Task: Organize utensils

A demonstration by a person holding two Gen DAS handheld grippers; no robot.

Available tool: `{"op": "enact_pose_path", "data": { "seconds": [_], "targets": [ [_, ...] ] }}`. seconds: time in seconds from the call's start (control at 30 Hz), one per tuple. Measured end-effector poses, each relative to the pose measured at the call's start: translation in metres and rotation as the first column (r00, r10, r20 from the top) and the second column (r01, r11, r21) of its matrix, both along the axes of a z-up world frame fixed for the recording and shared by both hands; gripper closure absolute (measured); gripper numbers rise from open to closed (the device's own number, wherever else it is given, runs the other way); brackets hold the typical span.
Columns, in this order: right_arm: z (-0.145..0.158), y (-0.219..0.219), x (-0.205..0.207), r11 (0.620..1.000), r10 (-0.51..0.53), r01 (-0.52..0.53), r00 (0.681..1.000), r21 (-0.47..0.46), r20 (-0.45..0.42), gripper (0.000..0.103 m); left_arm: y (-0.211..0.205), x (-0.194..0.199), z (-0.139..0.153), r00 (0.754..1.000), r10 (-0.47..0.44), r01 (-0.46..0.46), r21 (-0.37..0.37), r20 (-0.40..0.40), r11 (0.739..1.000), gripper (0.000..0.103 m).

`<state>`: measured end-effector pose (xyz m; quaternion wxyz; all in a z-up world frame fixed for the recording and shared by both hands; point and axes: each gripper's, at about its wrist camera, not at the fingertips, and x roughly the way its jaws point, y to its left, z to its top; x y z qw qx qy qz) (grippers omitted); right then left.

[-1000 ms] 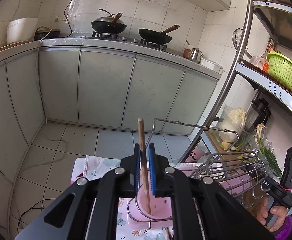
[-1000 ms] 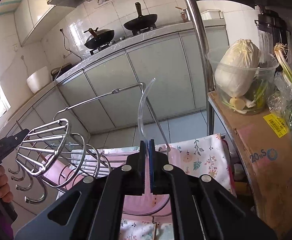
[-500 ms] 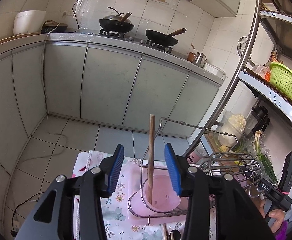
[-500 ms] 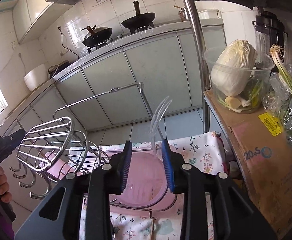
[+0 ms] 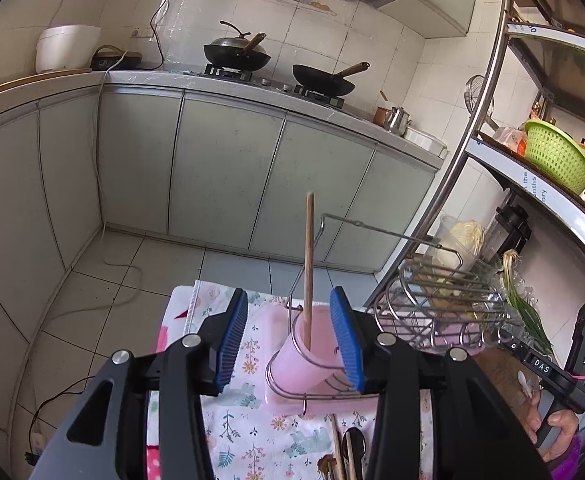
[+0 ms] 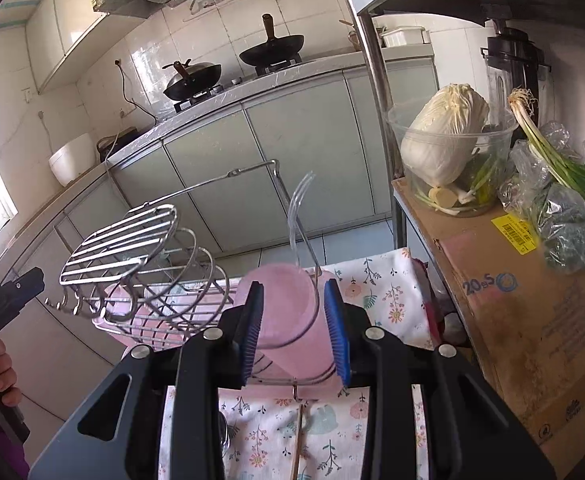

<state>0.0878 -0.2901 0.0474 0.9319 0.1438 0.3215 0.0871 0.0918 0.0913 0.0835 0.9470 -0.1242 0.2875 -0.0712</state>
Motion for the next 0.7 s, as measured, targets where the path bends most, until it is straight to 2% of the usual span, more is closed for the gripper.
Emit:
{"op": "enact_pose_path", "data": {
  "seconds": [0.17, 0.33, 0.63, 0.7],
  "targets": [
    [-0.018, 0.003, -0.026, 1.0, 0.02, -0.019, 0.999, 0.014, -0.05, 0.071, -0.012, -0.022, -0.028, 0.997, -0.047, 0.048, 0.015, -0.065, 0.999, 0.061],
    [-0.042, 0.012, -0.045, 0.999, 0.051, -0.05, 0.993, 0.005, -0.109, 0.071, -0.033, -0.032, -0.067, 0.981, -0.1, 0.104, 0.016, -0.163, 0.994, 0.061],
    [-0.08, 0.023, -0.063, 0.996, 0.087, -0.081, 0.975, 0.035, -0.205, 0.071, -0.067, -0.04, -0.128, 0.932, -0.181, 0.188, -0.009, -0.313, 0.982, 0.061],
    [-0.087, 0.024, -0.066, 0.996, 0.091, -0.085, 0.971, 0.038, -0.222, 0.071, -0.075, -0.039, -0.137, 0.917, -0.203, 0.21, -0.016, -0.343, 0.978, 0.064]
  ]
}}
